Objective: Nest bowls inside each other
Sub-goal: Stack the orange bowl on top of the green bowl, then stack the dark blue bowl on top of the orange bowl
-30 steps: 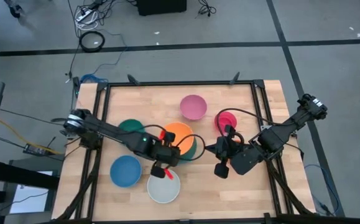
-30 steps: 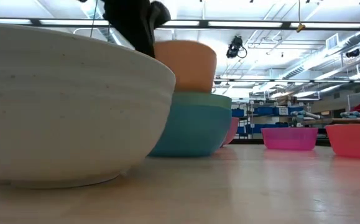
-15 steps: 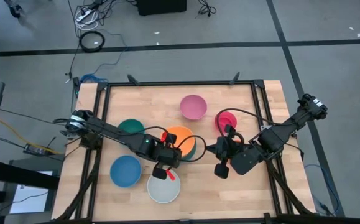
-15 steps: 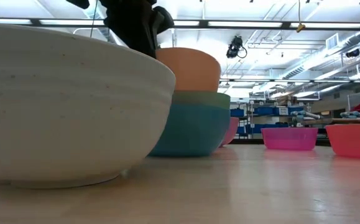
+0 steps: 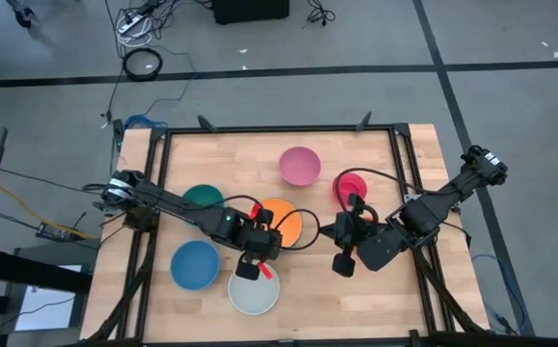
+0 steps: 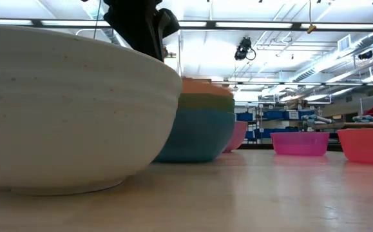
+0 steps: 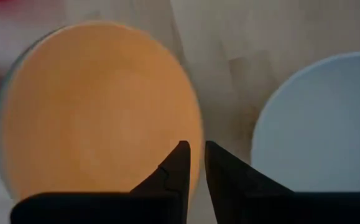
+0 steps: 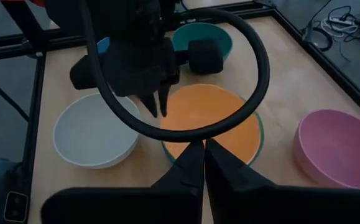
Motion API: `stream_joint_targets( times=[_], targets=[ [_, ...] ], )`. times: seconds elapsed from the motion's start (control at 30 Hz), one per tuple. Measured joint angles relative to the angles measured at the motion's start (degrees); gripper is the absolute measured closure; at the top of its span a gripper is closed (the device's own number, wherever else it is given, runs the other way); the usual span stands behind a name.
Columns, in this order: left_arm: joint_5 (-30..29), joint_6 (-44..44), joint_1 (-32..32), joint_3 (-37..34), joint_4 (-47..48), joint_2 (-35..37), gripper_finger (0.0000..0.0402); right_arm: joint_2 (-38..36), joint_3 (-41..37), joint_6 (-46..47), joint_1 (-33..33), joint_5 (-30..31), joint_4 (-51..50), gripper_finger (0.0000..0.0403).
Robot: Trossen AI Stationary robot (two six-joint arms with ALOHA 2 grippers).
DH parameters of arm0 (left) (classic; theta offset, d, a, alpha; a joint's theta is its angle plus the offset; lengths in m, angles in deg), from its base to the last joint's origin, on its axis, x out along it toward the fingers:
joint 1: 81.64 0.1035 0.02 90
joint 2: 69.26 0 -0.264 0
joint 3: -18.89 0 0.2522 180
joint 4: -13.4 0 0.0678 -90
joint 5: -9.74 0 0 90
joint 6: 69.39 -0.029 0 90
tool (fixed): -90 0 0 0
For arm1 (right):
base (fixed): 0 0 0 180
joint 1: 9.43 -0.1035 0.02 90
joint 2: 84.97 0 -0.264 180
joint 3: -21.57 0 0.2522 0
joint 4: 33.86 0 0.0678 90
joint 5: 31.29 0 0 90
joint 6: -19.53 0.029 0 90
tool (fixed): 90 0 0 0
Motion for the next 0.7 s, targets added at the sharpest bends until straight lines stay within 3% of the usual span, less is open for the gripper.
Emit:
stream_joint_targets(
  times=[0.17, 0.3, 0.5, 0.7],
  targets=[
    [4.87, 1.32, 0.00, 0.00, 0.17, 0.01, 0.0343, 0.00, 0.00, 0.10, 0.00, -0.14, 0.00, 0.0397],
    [5.24, 3.44, -0.18, 1.73, 8.10, 1.13, 0.0343, 0.00, 0.00, 0.14, 0.00, -0.29, -0.46, 0.0397],
    [5.48, 13.56, -3.36, 4.90, 29.15, 7.01, 0.0343, 0.00, 0.00, 6.34, -0.43, -0.57, -8.16, 0.0401],
    [4.91, 28.63, -9.62, 3.11, 31.50, 15.36, 0.0343, 0.00, 0.00, 17.28, -3.65, 3.24, -17.27, 0.0401]
  ],
)
